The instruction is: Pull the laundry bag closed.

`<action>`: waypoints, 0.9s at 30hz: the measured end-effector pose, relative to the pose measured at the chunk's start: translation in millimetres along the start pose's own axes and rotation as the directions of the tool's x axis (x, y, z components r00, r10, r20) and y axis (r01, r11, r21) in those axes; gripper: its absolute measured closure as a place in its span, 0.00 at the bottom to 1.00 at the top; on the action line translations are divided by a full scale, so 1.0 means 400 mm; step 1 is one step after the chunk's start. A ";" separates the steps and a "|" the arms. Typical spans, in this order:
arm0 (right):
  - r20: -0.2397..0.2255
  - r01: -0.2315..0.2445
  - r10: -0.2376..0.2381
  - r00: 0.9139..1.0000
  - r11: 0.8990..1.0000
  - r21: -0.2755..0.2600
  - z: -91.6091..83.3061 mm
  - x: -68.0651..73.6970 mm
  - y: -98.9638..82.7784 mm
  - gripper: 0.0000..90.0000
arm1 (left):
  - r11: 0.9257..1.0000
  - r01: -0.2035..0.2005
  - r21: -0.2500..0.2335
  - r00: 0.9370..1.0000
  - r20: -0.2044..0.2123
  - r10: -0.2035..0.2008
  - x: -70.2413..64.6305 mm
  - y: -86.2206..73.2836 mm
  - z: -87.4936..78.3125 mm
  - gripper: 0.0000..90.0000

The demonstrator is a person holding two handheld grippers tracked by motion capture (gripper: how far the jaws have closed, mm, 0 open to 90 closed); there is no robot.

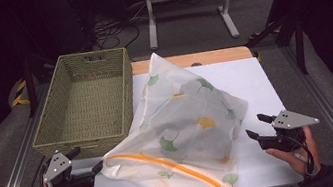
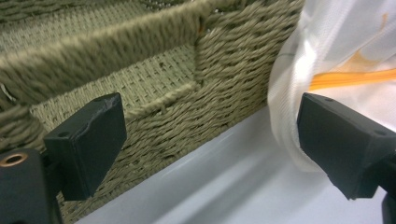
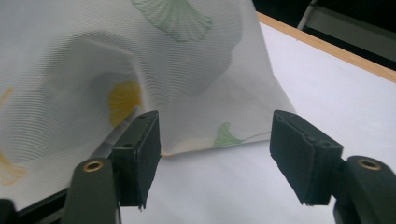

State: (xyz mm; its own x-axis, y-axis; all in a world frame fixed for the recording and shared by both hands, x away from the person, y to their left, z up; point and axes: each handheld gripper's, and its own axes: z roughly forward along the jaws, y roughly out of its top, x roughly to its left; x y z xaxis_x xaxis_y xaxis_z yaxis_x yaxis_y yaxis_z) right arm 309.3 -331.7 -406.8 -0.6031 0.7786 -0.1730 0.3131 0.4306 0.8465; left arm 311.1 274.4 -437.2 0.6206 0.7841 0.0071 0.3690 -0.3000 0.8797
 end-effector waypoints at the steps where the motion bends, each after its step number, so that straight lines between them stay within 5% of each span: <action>1: 0.003 -0.009 0.009 1.000 1.000 -0.004 0.002 -0.006 -0.003 0.36 | 1.000 0.002 0.006 1.000 -0.005 -0.002 0.002 -0.002 0.004 0.11; 11: 0.043 -0.043 0.042 0.998 0.999 0.019 0.018 -0.019 -0.045 0.26 | 0.999 0.024 -0.025 1.000 0.009 -0.024 0.014 -0.021 0.011 0.11; 14: 0.061 -0.056 0.055 0.997 0.998 0.019 0.019 -0.021 -0.056 0.23 | 1.000 0.028 -0.011 0.999 -0.022 -0.028 0.010 -0.035 -0.007 0.11; 27: 0.084 -0.072 0.071 0.994 0.997 0.007 0.031 -0.021 -0.067 0.19 | 0.995 0.056 0.079 0.998 -0.020 -0.054 -0.002 -0.074 0.008 0.09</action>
State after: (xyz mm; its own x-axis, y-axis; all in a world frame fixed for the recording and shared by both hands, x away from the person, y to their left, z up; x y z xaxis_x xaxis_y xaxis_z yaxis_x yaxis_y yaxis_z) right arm 314.9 -344.3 -434.3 -0.5156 0.8429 -0.1538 0.3610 0.3765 0.8532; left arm 302.0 281.0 -465.0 0.5855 0.8101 -0.0311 0.4563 -0.2975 0.8386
